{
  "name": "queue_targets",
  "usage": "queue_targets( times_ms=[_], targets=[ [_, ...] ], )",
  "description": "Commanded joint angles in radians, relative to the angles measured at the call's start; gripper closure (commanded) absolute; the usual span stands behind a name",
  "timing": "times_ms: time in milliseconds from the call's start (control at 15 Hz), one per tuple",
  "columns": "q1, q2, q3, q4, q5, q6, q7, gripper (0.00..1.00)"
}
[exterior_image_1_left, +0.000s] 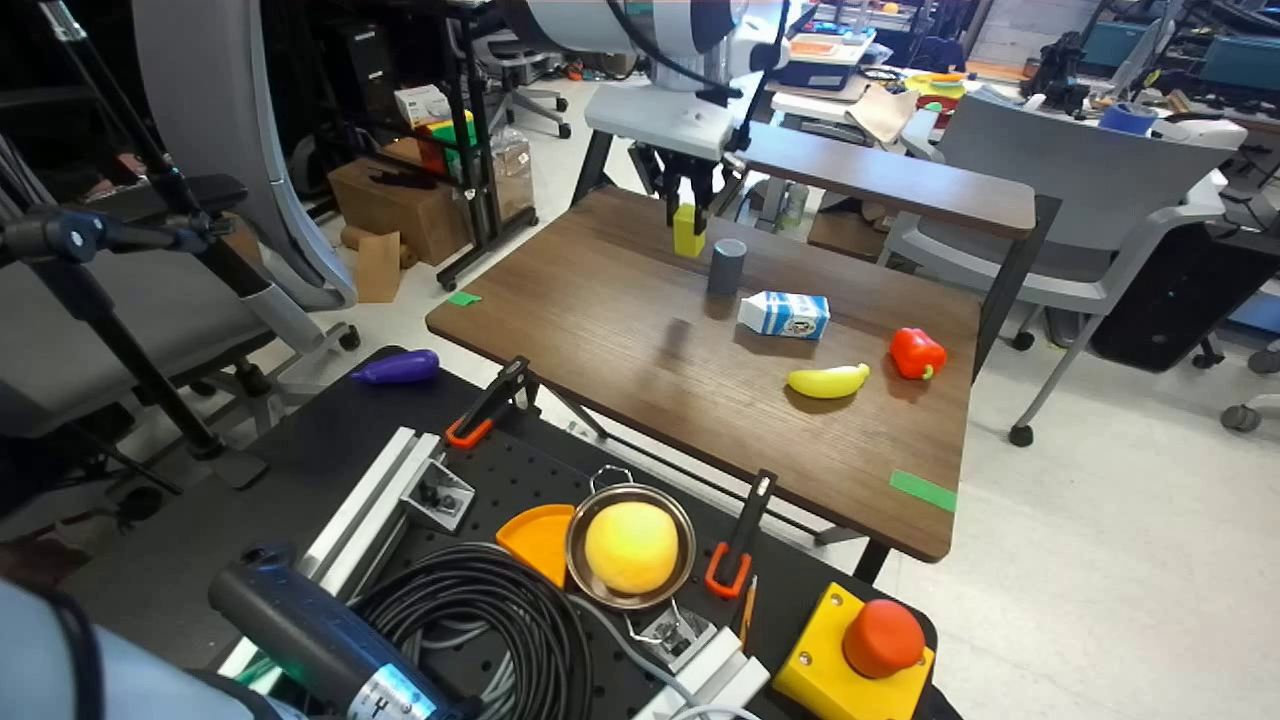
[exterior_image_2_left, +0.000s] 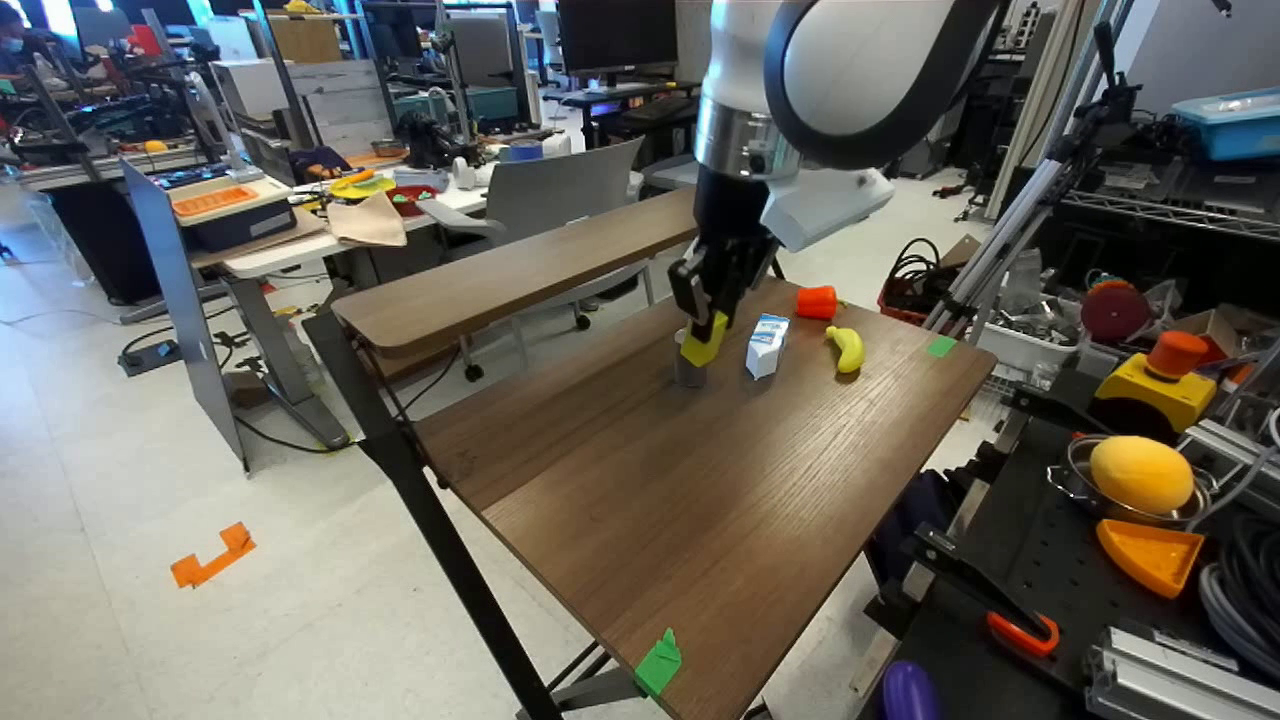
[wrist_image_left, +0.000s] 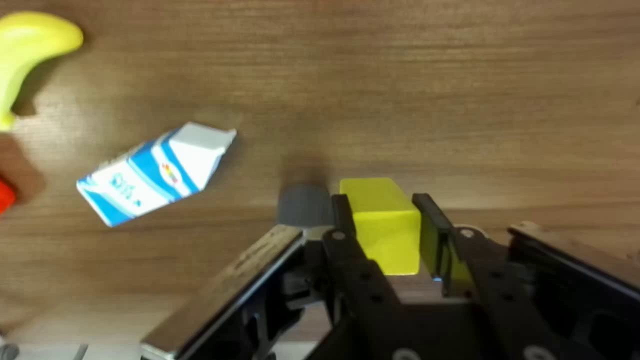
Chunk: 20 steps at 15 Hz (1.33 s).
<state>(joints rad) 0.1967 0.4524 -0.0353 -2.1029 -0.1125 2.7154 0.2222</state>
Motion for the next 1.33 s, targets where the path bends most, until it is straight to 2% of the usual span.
queue_targets(
  times_ms=[0, 267, 467, 733, 867, 933, 1067, 1267],
  targets=[
    [0.1, -0.041, -0.094, -0.005, -0.15, 0.134, 0.112, 0.91],
    [0.222, 0.026, -0.234, 0.055, -0.308, 0.25, 0.274, 0.91],
    [0.285, 0.092, -0.302, 0.084, -0.349, 0.282, 0.35, 0.91],
    [0.361, 0.186, -0.368, 0.126, -0.356, 0.295, 0.404, 0.91],
    [0.441, 0.251, -0.451, 0.166, -0.383, 0.311, 0.452, 0.91],
    [0.488, 0.282, -0.496, 0.18, -0.343, 0.31, 0.439, 0.91],
    [0.584, 0.366, -0.597, 0.226, -0.338, 0.315, 0.475, 0.91],
    [0.695, 0.478, -0.703, 0.271, -0.297, 0.305, 0.496, 0.91]
  ],
)
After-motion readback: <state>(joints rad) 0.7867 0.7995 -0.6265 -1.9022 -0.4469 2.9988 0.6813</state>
